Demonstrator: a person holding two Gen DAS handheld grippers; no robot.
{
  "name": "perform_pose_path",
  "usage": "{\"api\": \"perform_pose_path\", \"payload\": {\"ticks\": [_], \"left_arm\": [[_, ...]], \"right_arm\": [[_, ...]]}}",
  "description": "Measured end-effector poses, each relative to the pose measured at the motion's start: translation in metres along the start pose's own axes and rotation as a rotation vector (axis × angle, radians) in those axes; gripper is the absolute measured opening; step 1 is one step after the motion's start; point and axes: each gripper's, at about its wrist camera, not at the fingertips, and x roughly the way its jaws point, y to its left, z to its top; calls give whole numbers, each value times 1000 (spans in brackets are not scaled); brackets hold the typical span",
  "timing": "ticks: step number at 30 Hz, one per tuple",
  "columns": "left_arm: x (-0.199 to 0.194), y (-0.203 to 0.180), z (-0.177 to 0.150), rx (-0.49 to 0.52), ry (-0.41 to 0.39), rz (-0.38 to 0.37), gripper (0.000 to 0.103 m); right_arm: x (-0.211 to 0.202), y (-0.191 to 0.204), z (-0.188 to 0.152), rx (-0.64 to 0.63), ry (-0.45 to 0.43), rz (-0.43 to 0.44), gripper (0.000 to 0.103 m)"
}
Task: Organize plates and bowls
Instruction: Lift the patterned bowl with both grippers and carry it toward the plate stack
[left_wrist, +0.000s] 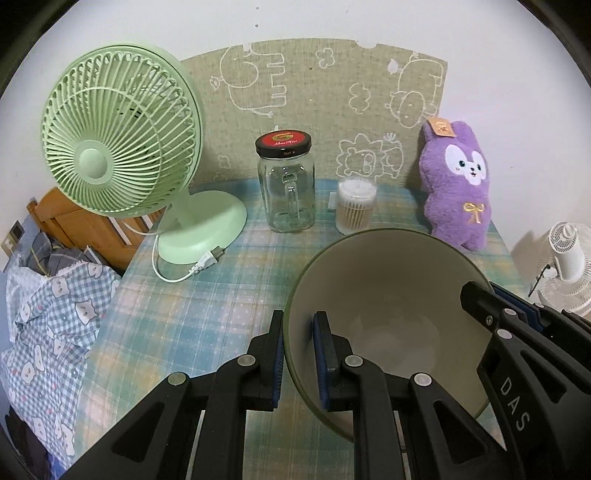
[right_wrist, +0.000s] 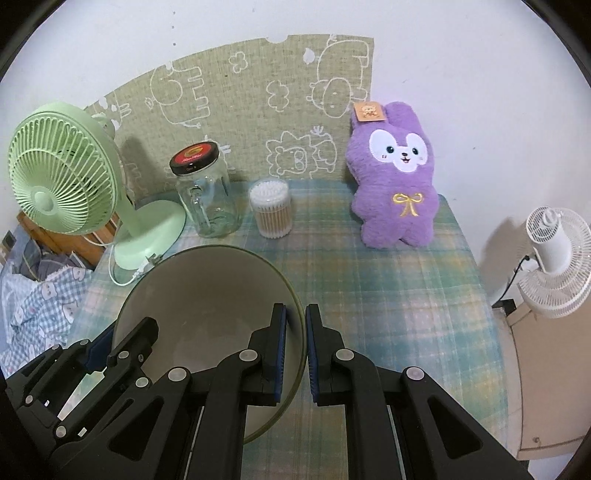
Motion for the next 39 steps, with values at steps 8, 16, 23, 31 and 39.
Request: {"api": "perform_pose_path", "payload": {"ticks": [8, 16, 23, 31, 39], "left_arm": [[-30, 6, -9, 15, -14, -20, 12], [-62, 16, -18, 38, -36, -35, 12], [-88, 26, -31, 44, -47, -46, 12], [-106, 31, -49, 55, -55, -58, 12], [-115, 36, -76, 67, -46, -68, 12]], "right_arm": [[-34, 5, -12, 15, -14, -19, 13], [-72, 16, -26, 37, -43, -32, 13], [-99, 26, -41, 45, -55, -40, 13], [-121, 34, -61, 41, -61, -56, 13], [-132, 37, -90, 48, -50, -66, 13]]}}
